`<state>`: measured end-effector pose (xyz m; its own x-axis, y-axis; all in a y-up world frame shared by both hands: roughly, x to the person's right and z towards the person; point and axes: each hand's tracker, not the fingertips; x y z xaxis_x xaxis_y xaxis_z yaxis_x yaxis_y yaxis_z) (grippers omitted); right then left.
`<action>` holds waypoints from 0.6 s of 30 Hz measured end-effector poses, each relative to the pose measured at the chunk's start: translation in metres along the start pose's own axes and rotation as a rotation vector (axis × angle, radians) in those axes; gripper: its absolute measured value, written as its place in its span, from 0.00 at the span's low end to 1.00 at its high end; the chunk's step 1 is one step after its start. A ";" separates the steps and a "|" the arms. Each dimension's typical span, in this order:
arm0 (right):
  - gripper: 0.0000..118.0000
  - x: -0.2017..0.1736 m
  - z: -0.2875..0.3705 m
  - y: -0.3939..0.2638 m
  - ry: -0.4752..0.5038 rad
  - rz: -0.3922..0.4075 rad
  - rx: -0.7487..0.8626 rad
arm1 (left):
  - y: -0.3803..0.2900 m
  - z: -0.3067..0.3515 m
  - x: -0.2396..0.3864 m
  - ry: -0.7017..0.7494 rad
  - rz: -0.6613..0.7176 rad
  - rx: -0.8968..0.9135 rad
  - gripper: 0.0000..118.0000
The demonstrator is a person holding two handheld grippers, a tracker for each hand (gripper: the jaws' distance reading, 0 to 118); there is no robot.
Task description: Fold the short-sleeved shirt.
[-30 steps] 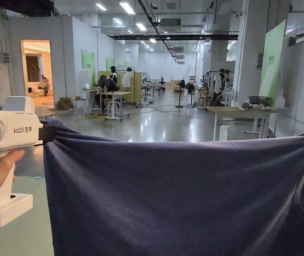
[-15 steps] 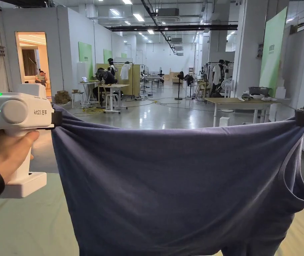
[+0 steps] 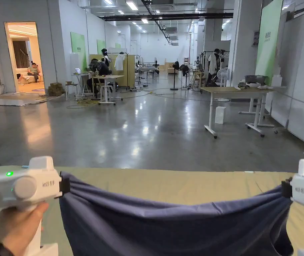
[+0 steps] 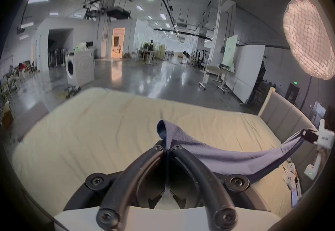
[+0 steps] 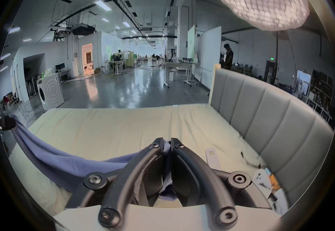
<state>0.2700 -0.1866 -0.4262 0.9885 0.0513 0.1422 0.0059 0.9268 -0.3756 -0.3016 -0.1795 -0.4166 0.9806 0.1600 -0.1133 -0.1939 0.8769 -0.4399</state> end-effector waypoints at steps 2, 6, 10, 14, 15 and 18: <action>0.06 0.010 0.004 -0.038 0.005 -0.020 0.018 | -0.033 0.008 -0.013 -0.046 0.027 -0.043 0.03; 0.06 0.044 0.039 -0.114 0.086 -0.056 -0.025 | -0.107 0.048 -0.046 -0.086 0.048 -0.037 0.03; 0.06 0.067 0.107 -0.182 0.090 -0.066 -0.063 | -0.175 0.103 -0.071 -0.098 0.062 -0.034 0.03; 0.06 0.081 0.169 -0.236 0.055 -0.160 -0.107 | -0.233 0.151 -0.083 -0.117 0.092 -0.106 0.03; 0.06 0.082 0.183 -0.247 0.075 -0.175 -0.126 | -0.247 0.162 -0.083 -0.107 0.099 -0.103 0.03; 0.06 0.080 0.216 -0.277 0.057 -0.137 -0.153 | -0.278 0.190 -0.090 -0.095 0.125 -0.114 0.03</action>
<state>0.3149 -0.3591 -0.1124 0.9837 -0.0964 0.1516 0.1596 0.8561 -0.4916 -0.3306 -0.3516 -0.1152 0.9460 0.3111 -0.0909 -0.3108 0.7912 -0.5267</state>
